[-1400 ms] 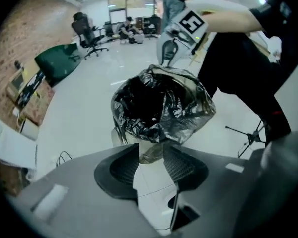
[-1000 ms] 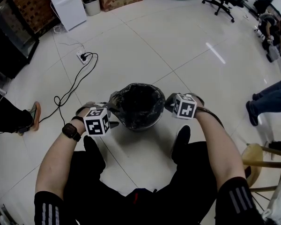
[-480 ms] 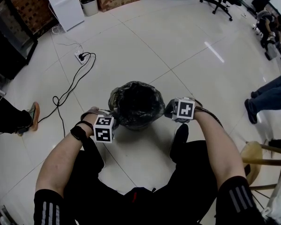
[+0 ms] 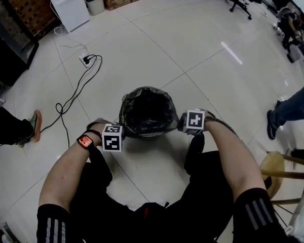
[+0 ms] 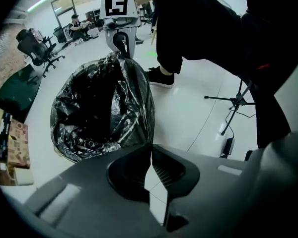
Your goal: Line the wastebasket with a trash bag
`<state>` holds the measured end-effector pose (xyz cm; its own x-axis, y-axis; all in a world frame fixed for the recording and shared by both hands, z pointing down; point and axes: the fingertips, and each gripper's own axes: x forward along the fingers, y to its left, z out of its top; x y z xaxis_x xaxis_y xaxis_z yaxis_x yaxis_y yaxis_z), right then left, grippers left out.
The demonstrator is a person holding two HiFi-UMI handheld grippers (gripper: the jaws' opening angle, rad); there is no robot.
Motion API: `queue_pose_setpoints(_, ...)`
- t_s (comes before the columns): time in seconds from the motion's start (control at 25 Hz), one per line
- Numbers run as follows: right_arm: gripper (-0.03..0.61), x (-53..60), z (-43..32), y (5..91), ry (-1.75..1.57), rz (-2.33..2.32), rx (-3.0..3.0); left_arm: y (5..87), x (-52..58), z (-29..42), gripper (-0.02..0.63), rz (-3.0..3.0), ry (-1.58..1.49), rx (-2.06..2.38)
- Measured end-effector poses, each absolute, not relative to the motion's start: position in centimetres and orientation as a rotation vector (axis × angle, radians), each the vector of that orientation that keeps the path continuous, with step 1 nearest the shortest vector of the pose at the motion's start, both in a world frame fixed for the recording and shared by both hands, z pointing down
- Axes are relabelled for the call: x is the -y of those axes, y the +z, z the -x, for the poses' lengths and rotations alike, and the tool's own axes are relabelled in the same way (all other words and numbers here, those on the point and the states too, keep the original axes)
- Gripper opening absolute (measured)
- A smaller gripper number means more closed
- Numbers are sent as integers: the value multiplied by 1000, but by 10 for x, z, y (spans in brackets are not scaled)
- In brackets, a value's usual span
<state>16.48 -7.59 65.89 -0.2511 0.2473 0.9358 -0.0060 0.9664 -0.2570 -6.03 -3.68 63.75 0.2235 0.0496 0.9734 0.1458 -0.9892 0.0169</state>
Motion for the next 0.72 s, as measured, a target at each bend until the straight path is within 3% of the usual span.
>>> queue_pose_setpoints(0.72, 6, 66, -164, 696, 290, 188, 1664, 664, 42, 67, 18, 2409, -1948, 195)
